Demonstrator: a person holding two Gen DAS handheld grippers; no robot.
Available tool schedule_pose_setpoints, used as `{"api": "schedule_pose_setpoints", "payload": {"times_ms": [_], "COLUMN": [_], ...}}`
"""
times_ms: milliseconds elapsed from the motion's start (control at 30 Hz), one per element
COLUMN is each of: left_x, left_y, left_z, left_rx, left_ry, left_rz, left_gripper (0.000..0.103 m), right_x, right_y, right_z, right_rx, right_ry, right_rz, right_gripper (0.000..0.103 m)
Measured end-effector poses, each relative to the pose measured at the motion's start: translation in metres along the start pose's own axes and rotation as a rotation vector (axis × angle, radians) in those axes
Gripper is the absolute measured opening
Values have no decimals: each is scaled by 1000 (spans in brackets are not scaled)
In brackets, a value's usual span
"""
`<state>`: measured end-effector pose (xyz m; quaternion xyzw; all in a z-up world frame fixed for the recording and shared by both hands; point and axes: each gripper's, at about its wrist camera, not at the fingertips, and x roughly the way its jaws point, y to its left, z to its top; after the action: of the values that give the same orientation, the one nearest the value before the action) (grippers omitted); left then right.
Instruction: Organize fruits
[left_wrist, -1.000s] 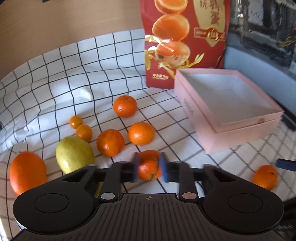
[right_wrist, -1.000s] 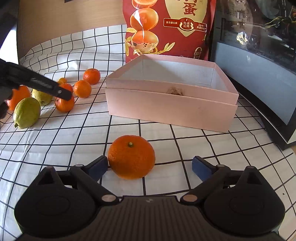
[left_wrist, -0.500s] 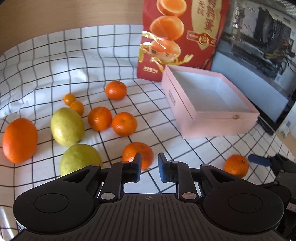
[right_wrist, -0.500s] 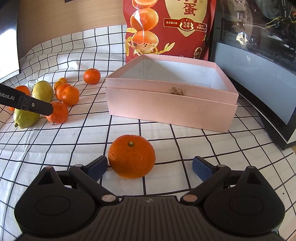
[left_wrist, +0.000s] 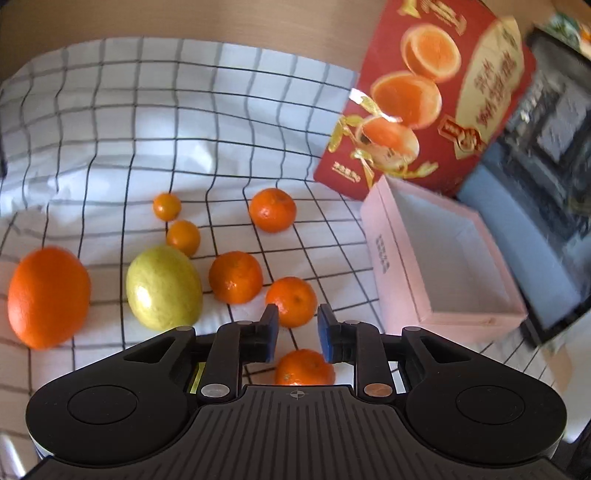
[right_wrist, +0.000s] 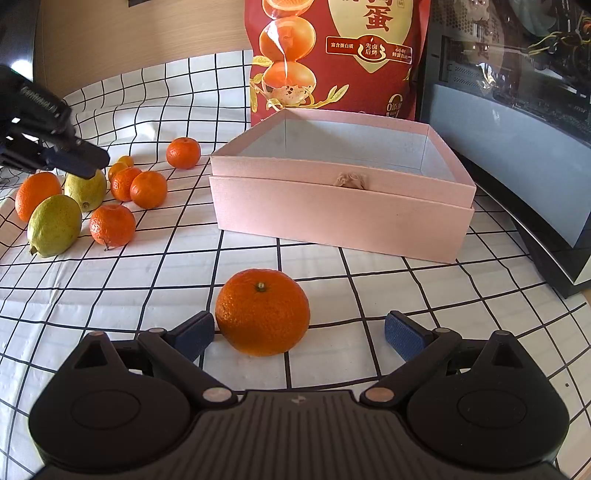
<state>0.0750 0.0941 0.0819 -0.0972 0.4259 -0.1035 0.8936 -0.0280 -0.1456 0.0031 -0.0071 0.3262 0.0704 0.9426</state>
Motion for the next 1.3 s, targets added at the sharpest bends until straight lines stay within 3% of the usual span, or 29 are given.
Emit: {"api": "schedule_pose_setpoints", "payload": {"times_ms": [233,333,433,633,667,833,1133,1300], "left_x": [12,11,9,18,19,34,47,24], "left_y": [-36,-49,-55,-47,-44,-36,-40,-45], "left_z": [-26,-41,-47,-42,-40,-36,-35,-47], "left_rx": [255,384,445,458,449,402,371,320], "left_ry": [72,59,58,31,33,97,97,61], "left_rz": [-7,25,18,114,120,68,76,-25], "left_gripper": [29,31,34,36,43,57,50,50], "right_x": [0,0,1,1,1,1,1,1], "right_y": [0,0,1,1,1,0,1,0], "right_z": [1,1,1,1,1,1,1,1], "right_rx": [4,9,2,-3,-3,-1,-1,-3], "right_ry": [1,0,3,6,6,5,5,9], "right_rz": [6,9,4,1,1,0,0,7], "right_gripper": [100,100,100,100,100,100,100,101]}}
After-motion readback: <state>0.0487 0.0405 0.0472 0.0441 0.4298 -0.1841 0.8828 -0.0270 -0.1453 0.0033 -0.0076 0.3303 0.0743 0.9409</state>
